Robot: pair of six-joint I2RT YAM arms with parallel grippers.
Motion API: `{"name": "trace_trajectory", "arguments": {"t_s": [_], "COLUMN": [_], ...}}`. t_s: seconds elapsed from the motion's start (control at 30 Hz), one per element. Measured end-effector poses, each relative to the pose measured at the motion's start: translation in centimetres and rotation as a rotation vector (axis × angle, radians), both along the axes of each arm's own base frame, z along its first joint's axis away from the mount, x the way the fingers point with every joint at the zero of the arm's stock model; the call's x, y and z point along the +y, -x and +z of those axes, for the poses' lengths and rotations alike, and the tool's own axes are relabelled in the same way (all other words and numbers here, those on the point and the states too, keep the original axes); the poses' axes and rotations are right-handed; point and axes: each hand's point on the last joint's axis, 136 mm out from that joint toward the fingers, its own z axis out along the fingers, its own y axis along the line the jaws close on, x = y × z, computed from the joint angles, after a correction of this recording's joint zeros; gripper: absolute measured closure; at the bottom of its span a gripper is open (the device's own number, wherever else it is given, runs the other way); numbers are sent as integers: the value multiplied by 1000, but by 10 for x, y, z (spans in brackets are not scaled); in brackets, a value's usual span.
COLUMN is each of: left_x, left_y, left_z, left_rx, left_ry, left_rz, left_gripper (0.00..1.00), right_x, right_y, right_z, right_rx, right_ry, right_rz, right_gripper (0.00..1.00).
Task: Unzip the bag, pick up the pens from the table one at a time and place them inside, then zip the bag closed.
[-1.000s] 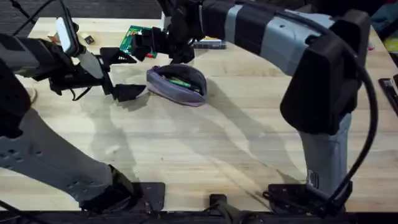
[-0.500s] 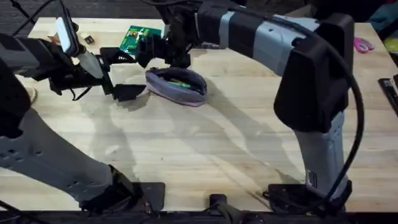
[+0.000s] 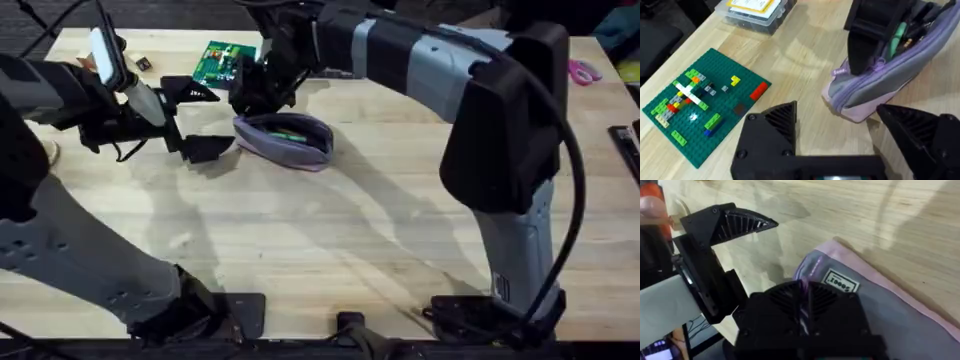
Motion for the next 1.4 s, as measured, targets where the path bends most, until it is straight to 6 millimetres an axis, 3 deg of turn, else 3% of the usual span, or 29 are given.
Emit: {"name": "trace_trajectory", "arguments": {"t_s": [0.1,0.7,0.97,1.1,1.4], "left_x": [0,0,-4,-13,-31], "left_y": [0,-1,-2,-3,-3], "left_z": [0,0,10,13,12], "left_rx": [0,-5,-36,-45,-39], "left_ry": [0,0,54,70,63], "left_rz": [0,0,-4,-28,-77], "left_gripper": [8,7,8,8,8], "right_x": [1,0,0,-1,-1], "right_y": [0,-1,-1,0,3], "right_z": [0,3,23,35,34], "right_rx": [3,2,-25,-43,-41], "right_ry": [-5,-13,-37,-48,-44], "right_rz": [1,2,7,11,32], "right_gripper": [968,970,970,970,970]}}
